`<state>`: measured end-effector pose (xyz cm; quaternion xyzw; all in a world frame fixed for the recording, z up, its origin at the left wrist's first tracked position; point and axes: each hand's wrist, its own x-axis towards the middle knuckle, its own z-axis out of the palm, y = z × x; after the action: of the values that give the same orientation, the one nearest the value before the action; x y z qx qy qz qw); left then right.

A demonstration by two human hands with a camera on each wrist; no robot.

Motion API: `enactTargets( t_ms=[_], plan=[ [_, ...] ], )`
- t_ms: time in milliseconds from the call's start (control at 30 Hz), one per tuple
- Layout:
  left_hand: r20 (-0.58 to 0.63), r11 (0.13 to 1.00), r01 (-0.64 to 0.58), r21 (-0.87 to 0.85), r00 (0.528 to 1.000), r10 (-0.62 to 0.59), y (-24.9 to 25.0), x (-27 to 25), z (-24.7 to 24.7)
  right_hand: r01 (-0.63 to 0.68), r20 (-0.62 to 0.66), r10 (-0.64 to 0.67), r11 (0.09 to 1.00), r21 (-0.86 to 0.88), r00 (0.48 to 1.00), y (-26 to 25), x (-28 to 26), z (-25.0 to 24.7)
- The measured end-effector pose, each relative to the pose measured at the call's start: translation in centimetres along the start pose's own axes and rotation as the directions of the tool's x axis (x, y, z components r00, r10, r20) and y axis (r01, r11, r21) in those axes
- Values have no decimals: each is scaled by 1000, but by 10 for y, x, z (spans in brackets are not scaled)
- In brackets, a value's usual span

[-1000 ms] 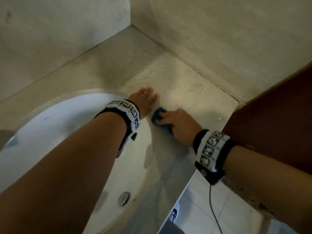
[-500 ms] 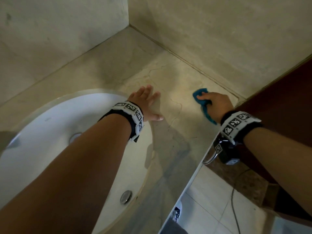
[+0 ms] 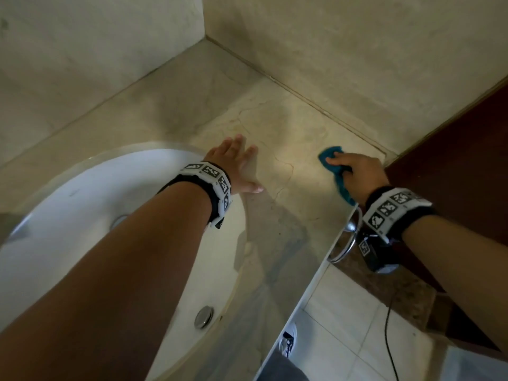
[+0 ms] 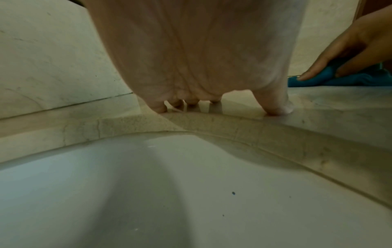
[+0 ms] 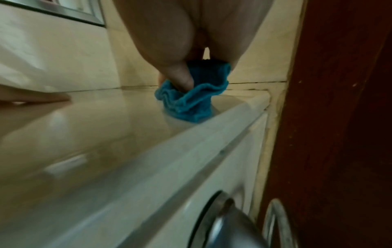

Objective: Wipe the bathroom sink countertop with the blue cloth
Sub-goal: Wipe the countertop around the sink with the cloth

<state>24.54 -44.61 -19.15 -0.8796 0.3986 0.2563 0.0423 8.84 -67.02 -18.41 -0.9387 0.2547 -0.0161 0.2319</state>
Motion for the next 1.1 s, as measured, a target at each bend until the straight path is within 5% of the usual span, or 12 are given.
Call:
enactTargets(
  t_ms=[67, 300, 367, 533, 600, 800, 867, 933, 1000, 1100],
  plan=[
    [-8, 1000, -1, -4, 1000, 1, 0, 1, 2, -14, -3, 14, 998, -54, 1000, 4, -3, 3],
    [-28, 1000, 5, 3, 1000, -5, 0, 4, 3, 438, 173, -429, 899, -18, 887, -12, -75, 30],
    [-23, 1000, 7, 0, 1000, -7, 1, 3, 1, 346, 206, -323, 934, -92, 924, -6, -59, 21],
    [-9, 1000, 3, -4, 1000, -3, 3, -1, -1, 20, -34, -20, 1000, -19, 999, 18, -11, 4],
    [-14, 1000, 3, -9, 1000, -3, 2, 1, 2, 24, -42, -25, 999, -36, 999, 14, -20, 9],
    [-31, 1000, -1, -2, 1000, 1, 3, 3, 2, 406, 150, -403, 914, 7, 903, -2, -63, 26],
    [-25, 1000, 1, -1, 1000, -1, 3, 2, 1, 297, 115, -290, 953, -51, 950, 3, -41, 14],
    [-10, 1000, 3, -8, 1000, -3, 4, -1, -1, 57, 27, -57, 998, -23, 998, 11, -15, 2],
    [-4, 1000, 5, -9, 1000, -5, 5, -2, -3, -70, -49, 71, 997, 32, 996, 12, -4, -1],
    [-20, 1000, 3, 6, 1000, -3, 5, 1, 0, 9, -1, -9, 1000, -9, 1000, -1, -27, 14]
  ],
)
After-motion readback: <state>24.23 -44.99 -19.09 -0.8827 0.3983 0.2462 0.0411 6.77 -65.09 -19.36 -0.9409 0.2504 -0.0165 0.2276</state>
